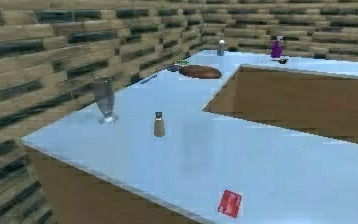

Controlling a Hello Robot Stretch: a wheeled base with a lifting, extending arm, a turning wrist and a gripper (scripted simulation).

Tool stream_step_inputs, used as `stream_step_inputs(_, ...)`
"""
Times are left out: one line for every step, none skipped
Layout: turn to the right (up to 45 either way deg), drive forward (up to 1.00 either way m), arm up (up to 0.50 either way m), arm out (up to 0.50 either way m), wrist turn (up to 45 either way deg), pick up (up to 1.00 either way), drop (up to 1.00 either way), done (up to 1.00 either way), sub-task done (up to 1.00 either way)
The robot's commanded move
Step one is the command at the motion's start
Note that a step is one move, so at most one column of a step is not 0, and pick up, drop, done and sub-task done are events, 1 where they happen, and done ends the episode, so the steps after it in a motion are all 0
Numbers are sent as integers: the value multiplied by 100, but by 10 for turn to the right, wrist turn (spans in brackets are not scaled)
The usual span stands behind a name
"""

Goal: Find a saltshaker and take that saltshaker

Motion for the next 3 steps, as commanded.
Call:
stream_step_inputs(-450, 0, 0, 0, 0, 0, 0, 0, 0)
stream_step_inputs(-450, 0, 0, 0, 0, 0, 0, 0, 0)
stream_step_inputs(0, 0, 50, 0, 0, 0, 0, 0, 0)
